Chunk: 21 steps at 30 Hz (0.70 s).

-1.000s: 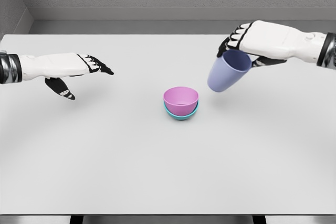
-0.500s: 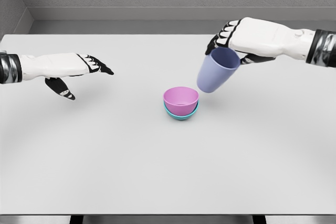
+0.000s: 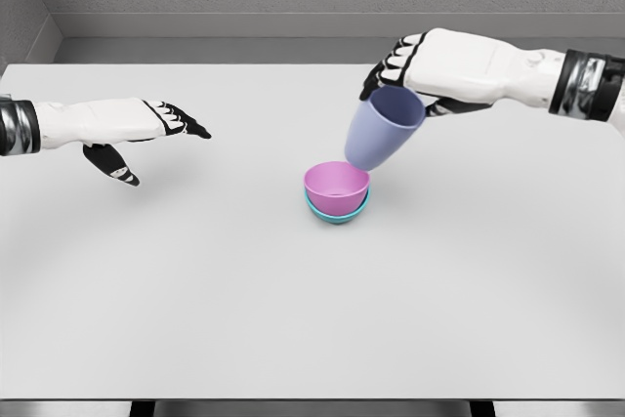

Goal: Stacking bowl and cup with both arms

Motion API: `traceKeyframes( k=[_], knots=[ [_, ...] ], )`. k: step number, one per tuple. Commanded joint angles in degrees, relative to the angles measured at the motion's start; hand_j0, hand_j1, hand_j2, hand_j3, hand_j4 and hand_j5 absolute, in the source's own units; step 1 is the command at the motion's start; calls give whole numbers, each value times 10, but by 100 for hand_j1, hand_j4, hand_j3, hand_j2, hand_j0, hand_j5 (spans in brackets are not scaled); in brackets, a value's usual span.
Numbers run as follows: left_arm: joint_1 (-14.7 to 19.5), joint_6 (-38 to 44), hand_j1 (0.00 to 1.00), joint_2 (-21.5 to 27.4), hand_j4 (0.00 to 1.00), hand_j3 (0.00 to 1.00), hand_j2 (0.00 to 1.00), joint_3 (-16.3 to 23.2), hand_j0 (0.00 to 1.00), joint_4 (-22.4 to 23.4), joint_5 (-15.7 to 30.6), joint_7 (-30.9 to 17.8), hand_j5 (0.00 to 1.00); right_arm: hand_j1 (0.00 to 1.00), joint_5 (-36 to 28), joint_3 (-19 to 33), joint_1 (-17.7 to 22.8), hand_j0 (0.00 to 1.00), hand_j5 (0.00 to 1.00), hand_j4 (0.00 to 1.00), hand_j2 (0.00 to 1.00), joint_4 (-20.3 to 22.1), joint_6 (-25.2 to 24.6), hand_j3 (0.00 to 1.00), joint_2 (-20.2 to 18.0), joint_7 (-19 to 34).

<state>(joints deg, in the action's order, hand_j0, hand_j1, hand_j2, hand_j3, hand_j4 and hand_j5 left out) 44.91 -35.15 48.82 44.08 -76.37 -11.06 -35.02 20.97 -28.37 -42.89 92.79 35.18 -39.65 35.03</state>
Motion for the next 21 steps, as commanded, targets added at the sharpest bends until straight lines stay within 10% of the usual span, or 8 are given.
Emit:
traceKeyframes(
  k=[1, 21],
  knots=[
    [0, 1, 100, 0, 100, 100, 100, 0, 100, 0, 3, 0, 100, 67, -3, -1, 0, 67, 67, 67, 67, 1, -2, 67, 4, 0],
    [0, 1, 100, 3, 100, 100, 100, -2, 100, 0, 3, 0, 100, 67, -2, -35, -7, 67, 67, 67, 67, 16, -2, 67, 19, 0]
  ],
)
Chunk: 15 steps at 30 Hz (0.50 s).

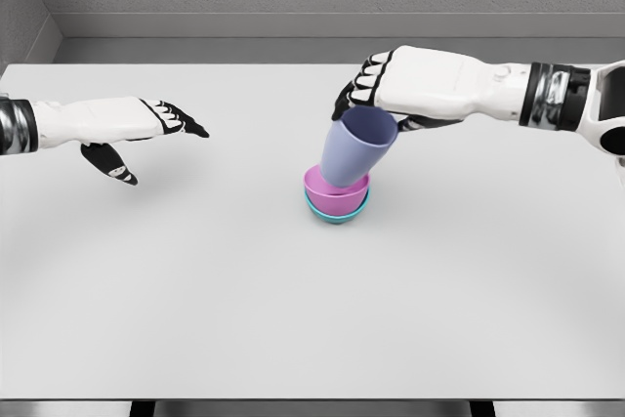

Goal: Stacking bowl and cup with both arms

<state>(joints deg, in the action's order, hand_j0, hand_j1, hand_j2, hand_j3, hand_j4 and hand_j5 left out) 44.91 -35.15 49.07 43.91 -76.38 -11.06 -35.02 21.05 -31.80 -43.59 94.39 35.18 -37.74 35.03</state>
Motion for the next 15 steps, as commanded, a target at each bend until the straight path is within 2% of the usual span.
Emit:
traceKeyframes(
  k=[1, 15],
  knots=[
    [0, 1, 100, 1, 100, 100, 100, 0, 100, 0, 3, 0, 100, 67, -2, -2, 0, 67, 67, 67, 67, -1, -2, 67, 0, 0],
    [0, 1, 100, 2, 100, 100, 100, -1, 100, 0, 4, 0, 100, 67, 3, -12, -1, 67, 67, 67, 67, -9, -2, 67, 13, 0]
  ],
)
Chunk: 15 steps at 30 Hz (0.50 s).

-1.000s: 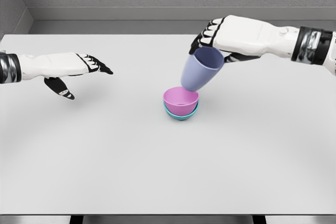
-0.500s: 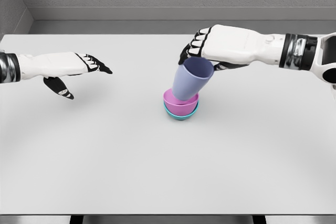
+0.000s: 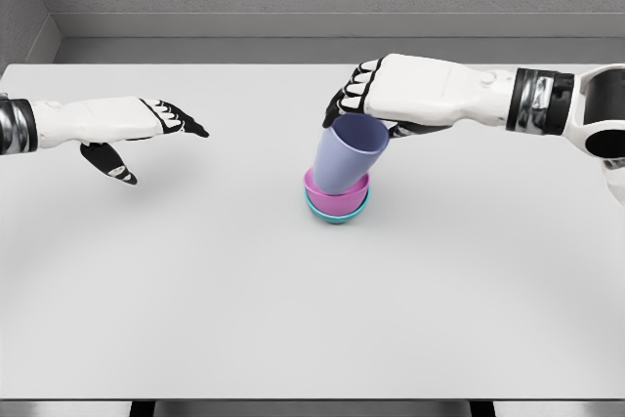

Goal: Stacking bowl and cup with both arms

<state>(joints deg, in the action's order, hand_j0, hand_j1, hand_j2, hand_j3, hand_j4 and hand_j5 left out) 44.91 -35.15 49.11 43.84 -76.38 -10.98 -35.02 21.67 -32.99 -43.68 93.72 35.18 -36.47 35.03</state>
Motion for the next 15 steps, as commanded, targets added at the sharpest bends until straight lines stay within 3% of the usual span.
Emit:
traceKeyframes(
  k=[1, 15],
  knots=[
    [0, 1, 100, 0, 100, 100, 100, -1, 100, 0, 3, 0, 100, 67, -3, 0, 0, 67, 67, 67, 67, -3, -2, 67, -1, 0],
    [0, 1, 100, 1, 100, 100, 100, -1, 100, 0, 3, 0, 100, 68, -3, -1, 0, 68, 68, 68, 68, -12, -2, 68, 1, 0]
  ],
)
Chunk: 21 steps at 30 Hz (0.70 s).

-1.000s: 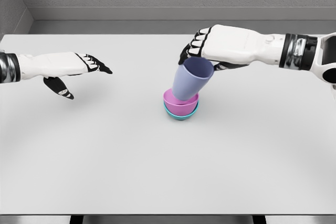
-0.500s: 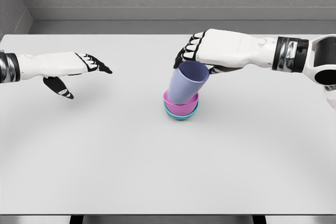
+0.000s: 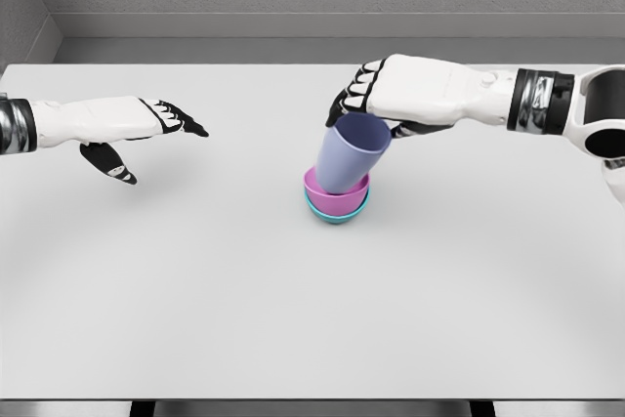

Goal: Stacking bowl and cup with both arms

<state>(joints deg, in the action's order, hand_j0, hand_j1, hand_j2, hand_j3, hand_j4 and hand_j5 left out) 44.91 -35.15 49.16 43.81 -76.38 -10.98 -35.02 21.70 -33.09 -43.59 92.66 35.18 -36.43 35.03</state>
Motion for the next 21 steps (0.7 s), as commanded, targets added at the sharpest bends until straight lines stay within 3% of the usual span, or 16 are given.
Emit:
traceKeyframes(
  k=[1, 21],
  knots=[
    [0, 1, 100, 1, 100, 100, 100, 0, 100, 0, 3, 0, 100, 67, -3, -3, 0, 67, 67, 67, 67, -1, -2, 67, 0, 0],
    [0, 1, 100, 1, 100, 100, 100, 0, 100, 0, 4, 0, 100, 69, 2, -13, 1, 69, 69, 69, 69, -10, -2, 69, 7, 0]
  ],
)
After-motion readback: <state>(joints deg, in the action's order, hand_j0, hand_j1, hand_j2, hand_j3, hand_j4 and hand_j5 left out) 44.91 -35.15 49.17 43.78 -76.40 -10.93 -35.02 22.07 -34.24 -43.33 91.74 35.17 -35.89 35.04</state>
